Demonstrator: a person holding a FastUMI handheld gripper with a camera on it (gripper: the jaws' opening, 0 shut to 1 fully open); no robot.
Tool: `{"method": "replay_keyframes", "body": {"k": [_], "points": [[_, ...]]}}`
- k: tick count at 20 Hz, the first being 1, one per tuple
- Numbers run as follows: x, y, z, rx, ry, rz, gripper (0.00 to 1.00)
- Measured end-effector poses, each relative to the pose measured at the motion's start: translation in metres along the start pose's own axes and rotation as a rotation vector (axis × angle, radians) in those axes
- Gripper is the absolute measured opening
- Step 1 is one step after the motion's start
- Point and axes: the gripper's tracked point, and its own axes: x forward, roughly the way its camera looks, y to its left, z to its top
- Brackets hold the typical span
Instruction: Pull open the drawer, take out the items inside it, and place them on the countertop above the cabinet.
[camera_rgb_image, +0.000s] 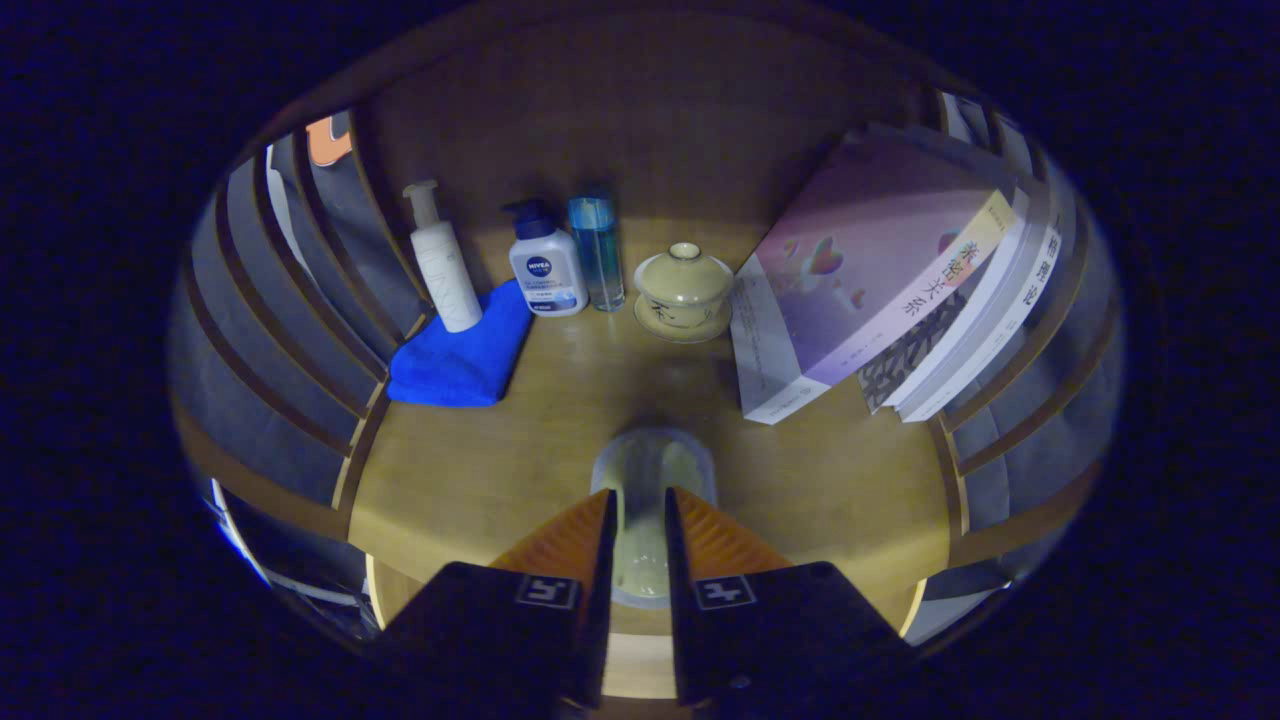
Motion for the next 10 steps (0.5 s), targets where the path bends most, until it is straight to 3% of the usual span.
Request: {"method": "replay_keyframes", "body": {"k": [3, 10], "points": [[-0.01, -0.002, 0.001, 0.04, -0.032, 0.026, 0.44], [-0.055, -0.009, -0.029, 0.073, -0.09, 0.1, 0.6]]}}
